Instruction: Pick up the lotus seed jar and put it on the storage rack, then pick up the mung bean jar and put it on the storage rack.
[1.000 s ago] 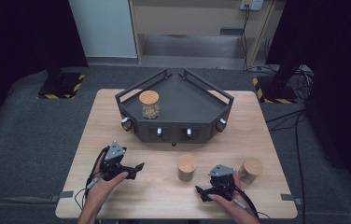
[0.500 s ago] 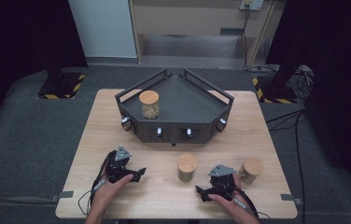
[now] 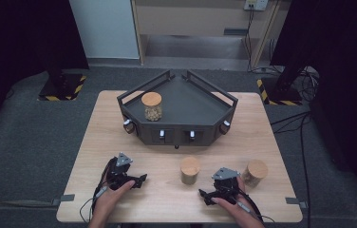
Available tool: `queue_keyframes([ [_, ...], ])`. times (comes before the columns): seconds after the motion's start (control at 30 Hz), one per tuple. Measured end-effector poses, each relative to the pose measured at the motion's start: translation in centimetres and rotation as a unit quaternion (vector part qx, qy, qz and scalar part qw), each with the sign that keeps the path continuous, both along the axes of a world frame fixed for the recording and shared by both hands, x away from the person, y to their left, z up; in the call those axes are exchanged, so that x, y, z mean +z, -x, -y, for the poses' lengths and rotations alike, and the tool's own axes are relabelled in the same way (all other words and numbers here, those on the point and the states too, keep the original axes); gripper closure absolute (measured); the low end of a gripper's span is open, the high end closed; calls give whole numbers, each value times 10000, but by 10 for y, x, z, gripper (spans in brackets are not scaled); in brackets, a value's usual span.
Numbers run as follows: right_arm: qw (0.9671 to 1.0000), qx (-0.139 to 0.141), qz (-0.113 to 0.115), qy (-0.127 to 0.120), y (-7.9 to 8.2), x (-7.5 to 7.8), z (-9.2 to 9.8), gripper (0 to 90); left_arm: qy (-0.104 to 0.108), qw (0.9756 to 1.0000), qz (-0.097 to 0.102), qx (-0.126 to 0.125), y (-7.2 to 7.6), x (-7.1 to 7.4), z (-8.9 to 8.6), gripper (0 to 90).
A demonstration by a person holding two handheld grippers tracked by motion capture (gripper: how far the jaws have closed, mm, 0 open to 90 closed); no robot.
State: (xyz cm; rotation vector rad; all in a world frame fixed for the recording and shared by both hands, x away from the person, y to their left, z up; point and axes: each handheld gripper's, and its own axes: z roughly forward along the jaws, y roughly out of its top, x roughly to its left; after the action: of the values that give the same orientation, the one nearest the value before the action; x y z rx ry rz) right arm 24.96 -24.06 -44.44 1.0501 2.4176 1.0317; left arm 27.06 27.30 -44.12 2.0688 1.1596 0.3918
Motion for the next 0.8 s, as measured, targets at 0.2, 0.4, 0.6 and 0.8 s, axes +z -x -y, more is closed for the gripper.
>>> queue_keyframes([
  [0.2, 10000, -1, -1, -1, 0, 0, 0, 5, -318, 9993, 196, -44, 6, -2, 7, 29],
  [0.4, 10000, -5, -12, 3, 0, 0, 0, 5, -362, 9991, 204, 62, 11, -2, 11, 22],
  [0.6, 10000, 4, -6, 2, -1, 1, 0, 9, -343, 9992, 183, 34, 9, -2, 10, 13],
  [0.8, 9999, 102, 41, -20, 2, 5, 1, 20, -356, 9992, 163, 5, 8, -2, 10, 0],
])
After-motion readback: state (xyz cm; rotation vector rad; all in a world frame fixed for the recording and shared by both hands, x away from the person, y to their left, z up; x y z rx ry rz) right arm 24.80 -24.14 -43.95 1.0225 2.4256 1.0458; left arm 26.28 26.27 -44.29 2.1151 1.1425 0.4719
